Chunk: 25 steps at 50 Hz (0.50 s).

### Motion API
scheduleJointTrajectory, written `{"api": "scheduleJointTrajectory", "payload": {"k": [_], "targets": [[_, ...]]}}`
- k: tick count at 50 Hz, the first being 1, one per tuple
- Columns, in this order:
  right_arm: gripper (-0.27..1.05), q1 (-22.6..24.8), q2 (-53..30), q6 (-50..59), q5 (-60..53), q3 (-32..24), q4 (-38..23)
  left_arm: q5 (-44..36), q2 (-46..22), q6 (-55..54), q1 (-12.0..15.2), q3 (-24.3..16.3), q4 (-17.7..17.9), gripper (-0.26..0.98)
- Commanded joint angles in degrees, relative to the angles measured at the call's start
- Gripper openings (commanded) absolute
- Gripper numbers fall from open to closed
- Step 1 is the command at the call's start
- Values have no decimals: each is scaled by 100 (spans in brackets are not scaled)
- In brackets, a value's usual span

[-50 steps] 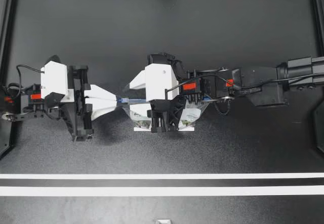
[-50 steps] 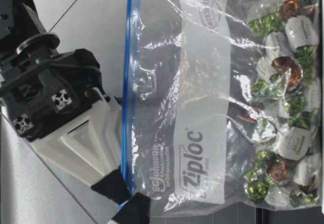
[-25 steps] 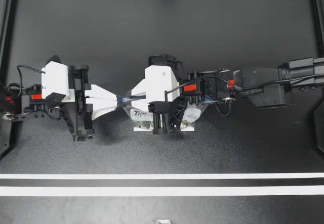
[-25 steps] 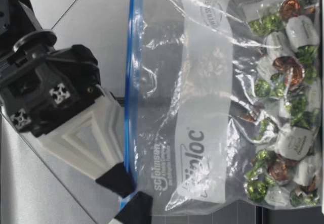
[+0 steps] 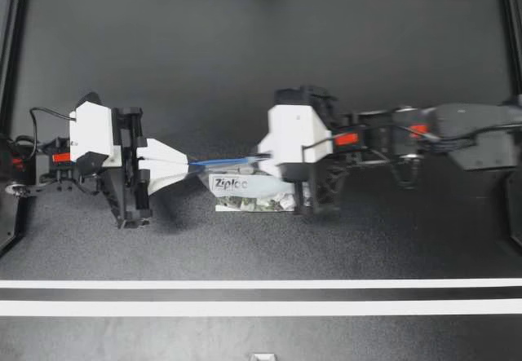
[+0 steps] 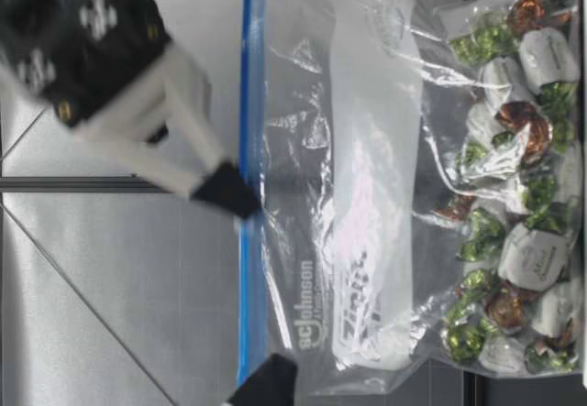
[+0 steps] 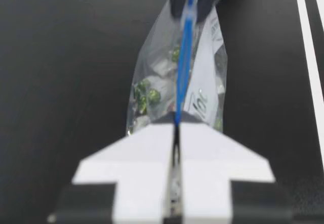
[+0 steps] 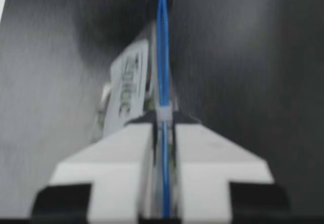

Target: Slide open the ziploc bag.

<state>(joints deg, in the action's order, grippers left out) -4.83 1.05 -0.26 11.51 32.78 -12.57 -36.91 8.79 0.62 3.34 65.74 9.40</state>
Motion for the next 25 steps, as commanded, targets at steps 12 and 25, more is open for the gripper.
{"api": "scheduleJointTrajectory", "payload": {"k": [12,25], "targets": [[-10,-26,1011,88,26,940,18,-18,70,9,0,9,9,-17],[-10,-26,1397,88,26,1380,44,-18,79,18,35,9,9,-17]]}}
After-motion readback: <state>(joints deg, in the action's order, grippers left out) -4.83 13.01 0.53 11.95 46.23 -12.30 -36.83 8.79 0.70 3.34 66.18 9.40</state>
